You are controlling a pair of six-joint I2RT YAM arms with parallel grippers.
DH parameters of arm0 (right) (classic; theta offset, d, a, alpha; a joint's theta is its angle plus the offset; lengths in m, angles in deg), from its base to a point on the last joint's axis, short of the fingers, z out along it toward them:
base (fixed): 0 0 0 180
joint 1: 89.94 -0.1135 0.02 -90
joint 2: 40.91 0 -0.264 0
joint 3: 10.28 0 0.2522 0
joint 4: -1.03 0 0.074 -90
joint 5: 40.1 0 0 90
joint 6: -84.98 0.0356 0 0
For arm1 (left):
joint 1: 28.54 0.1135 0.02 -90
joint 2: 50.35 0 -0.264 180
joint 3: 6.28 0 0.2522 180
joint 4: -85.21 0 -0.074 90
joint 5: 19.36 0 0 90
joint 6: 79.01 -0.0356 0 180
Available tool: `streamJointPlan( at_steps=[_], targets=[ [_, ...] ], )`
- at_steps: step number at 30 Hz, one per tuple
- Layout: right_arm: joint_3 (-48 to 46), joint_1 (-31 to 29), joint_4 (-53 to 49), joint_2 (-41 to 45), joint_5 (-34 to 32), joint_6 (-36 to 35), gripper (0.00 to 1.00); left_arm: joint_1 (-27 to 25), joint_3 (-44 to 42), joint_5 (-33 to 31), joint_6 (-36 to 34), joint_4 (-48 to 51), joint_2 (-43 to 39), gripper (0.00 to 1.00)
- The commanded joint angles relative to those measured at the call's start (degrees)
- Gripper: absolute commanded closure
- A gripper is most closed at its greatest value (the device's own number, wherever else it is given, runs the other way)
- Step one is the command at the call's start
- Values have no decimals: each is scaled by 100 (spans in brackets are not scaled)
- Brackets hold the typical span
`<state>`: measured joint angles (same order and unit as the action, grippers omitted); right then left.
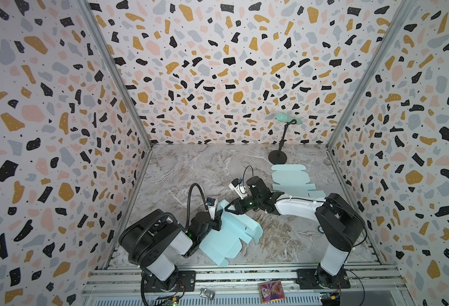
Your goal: Fold the paper box
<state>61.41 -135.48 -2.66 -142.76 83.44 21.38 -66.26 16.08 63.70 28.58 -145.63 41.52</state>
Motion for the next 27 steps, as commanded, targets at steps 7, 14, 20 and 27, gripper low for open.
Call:
streamJointPlan(
  at_steps=[7, 14, 20, 27],
  targets=[
    [87, -87, -325, 218, -118, -46, 63, -61, -93, -229, 8, 29, -293, 71],
    [95, -104, -330, 244, -170, -69, 63, -130, -334, -320, 162, -37, -369, 69],
    [78, -160, -344, 276, -216, -97, 63, -157, -360, -369, 162, -83, -286, 74],
    [60, -175, -344, 297, -199, -102, 63, -173, -160, -290, 83, 42, -293, 75]
  ],
)
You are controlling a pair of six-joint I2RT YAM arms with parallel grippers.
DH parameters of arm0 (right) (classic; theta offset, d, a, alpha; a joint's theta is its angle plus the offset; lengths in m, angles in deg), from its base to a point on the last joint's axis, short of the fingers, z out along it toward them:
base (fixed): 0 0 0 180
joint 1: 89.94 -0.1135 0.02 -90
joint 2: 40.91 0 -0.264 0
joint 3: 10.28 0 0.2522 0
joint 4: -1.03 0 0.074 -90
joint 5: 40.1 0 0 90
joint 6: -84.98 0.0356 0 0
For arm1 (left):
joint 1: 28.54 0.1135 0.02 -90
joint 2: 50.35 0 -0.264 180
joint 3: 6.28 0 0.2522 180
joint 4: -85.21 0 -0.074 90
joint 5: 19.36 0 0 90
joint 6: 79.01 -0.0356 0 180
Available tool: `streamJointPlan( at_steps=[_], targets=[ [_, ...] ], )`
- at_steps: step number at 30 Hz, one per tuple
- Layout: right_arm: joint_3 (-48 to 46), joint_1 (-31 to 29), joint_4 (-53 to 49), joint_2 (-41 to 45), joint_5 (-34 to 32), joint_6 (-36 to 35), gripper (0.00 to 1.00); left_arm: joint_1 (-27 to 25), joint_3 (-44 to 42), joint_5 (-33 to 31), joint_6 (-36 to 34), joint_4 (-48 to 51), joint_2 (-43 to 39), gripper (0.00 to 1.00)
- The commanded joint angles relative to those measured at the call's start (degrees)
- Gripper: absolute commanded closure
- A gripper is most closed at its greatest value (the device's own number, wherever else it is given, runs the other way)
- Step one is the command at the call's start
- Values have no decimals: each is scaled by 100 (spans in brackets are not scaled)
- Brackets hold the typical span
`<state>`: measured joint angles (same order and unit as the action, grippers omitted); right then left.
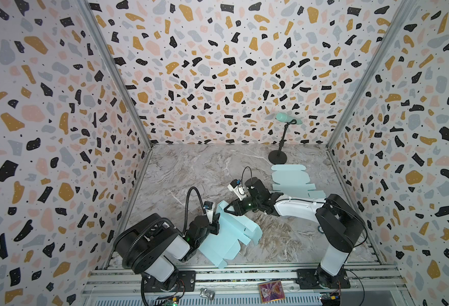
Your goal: Fold the paper box
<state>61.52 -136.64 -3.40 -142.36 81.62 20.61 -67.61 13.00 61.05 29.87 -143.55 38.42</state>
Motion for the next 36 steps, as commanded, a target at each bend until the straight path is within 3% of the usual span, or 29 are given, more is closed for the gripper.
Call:
streamJointPlan(
  at_steps=[1, 5, 9, 14, 18, 22, 28, 32, 36],
  targets=[
    [49, -59, -260, 262, -11, -16, 64, -39, 176, -21, -59, -132, 15, 74],
    [54, -76, -247, 261, 8, -10, 63, -39, 289, 12, -110, -37, 17, 74],
    [58, -76, -253, 275, -2, -16, 63, -48, 370, 25, -124, -20, 70, 83],
    [126, -76, -304, 283, 0, -31, 63, -48, 347, 87, -104, -33, -18, 84],
    [206, -75, -356, 283, -24, -68, 63, -48, 320, 216, -40, 29, -214, 69],
    [252, -63, -403, 244, -35, -90, 63, -44, 301, 177, -50, 166, -467, 68],
    [286, -67, -427, 280, -51, -118, 63, -48, 328, 97, -120, 424, -690, 76],
    [287, -68, -415, 319, -70, -108, 62, -48, 284, 142, -92, 417, -721, 87],
    [342, -66, -514, 526, -178, -149, 54, -48, 230, 137, -86, 448, -842, 92]
  ],
)
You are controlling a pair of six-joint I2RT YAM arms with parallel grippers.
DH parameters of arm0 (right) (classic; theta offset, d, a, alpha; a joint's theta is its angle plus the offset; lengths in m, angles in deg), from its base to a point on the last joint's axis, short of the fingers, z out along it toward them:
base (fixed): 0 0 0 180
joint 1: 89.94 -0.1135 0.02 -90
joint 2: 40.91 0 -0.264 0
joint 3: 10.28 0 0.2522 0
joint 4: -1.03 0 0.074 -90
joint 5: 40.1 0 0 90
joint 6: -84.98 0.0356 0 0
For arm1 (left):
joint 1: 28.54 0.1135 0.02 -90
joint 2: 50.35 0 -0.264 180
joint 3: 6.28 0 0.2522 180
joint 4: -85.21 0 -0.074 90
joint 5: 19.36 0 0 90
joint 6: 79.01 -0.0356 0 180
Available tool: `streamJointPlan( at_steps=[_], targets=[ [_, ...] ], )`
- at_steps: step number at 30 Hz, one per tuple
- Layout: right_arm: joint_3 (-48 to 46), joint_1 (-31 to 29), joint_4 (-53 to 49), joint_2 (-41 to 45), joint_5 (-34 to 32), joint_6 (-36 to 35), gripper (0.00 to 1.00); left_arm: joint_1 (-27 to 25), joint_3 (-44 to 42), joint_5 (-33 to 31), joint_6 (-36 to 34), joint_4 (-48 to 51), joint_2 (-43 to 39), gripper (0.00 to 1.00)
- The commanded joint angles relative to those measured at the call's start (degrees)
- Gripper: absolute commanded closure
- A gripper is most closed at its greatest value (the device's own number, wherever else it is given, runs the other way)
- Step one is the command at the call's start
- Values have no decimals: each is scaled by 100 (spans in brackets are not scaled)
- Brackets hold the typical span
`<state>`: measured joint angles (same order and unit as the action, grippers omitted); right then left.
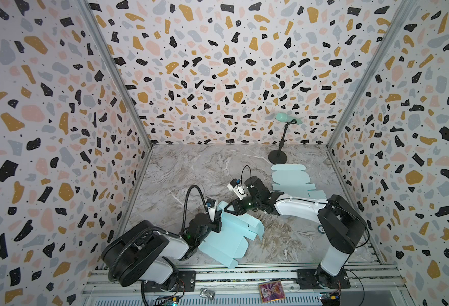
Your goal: Fold the paper box
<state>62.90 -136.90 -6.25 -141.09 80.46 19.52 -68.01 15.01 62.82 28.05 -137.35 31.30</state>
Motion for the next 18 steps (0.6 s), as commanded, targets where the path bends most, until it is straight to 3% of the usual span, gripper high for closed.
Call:
streamJointPlan(
  at_steps=[1, 6, 10, 13, 18],
  targets=[
    [244, -41, -336, 487, -181, -98, 51, -9, 21, -51, 101, -140, -161, 93],
    [577, 63, -1227, 1265, -1103, -491, 41, -9, 21, -169, 164, 64, -439, 94],
    [801, 60, -1967, 1973, -1950, -753, 42, -9, 36, -280, 273, 177, -616, 95],
    [848, -38, -2387, 2507, -2473, -809, 51, -9, 151, -491, 398, 420, -707, 96],
    [574, -387, -2760, 3066, -3106, -638, 85, -9, 415, -896, 713, 1033, -874, 99]
  ],
)
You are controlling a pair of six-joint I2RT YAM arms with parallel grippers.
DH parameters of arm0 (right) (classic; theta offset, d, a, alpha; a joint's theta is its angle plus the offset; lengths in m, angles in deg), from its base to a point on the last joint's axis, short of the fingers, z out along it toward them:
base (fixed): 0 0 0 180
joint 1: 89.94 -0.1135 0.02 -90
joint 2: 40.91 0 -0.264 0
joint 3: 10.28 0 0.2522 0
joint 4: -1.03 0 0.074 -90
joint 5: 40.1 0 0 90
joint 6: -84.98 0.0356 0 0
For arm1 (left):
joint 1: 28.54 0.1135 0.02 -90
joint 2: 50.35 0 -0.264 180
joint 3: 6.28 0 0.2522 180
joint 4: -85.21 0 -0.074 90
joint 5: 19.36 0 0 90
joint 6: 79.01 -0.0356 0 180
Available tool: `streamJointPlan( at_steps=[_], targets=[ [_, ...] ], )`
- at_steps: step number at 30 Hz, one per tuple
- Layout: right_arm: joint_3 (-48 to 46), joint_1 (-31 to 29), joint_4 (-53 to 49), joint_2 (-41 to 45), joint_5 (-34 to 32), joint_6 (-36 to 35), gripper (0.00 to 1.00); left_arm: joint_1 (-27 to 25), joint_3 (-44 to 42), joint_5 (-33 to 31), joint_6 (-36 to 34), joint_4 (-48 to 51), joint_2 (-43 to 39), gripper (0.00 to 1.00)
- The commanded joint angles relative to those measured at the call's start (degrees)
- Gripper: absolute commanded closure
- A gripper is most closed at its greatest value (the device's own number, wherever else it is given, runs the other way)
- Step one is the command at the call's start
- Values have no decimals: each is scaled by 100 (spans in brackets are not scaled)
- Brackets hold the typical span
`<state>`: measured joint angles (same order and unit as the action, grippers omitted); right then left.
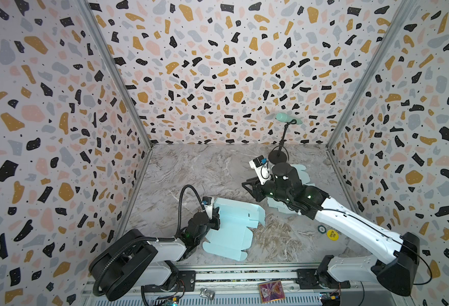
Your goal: Fold the paper box
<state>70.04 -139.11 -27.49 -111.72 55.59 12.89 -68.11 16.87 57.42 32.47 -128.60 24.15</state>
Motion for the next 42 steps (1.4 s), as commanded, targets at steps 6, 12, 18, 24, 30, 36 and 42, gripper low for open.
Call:
streamJointPlan(
  at_steps=[6, 12, 18, 24, 30, 36, 42],
  targets=[
    [-422, -184, -612, 45, -982, 115, 98, 10, 453, -331, 566, 513, -254, 100],
    [-346, -181, -570, -329, -1470, 84, 100, 3, 486, -335, 714, 603, -442, 100],
    [-419, -185, -446, -577, -1461, 106, 100, 2, 511, -381, 726, 809, -618, 100],
    [-666, -210, -245, -557, -1395, 110, 100, 2, 547, -369, 913, 865, -671, 100],
    [-619, -401, -102, -719, -1376, 27, 100, 2, 555, -371, 984, 918, -741, 100],
    [-420, -464, 186, -969, -1107, -97, 100, 5, 538, -314, 1017, 951, -851, 100],
    [-286, -486, 546, -1029, -973, -263, 100, 2, 547, -217, 1136, 1039, -1024, 100]
  ],
)
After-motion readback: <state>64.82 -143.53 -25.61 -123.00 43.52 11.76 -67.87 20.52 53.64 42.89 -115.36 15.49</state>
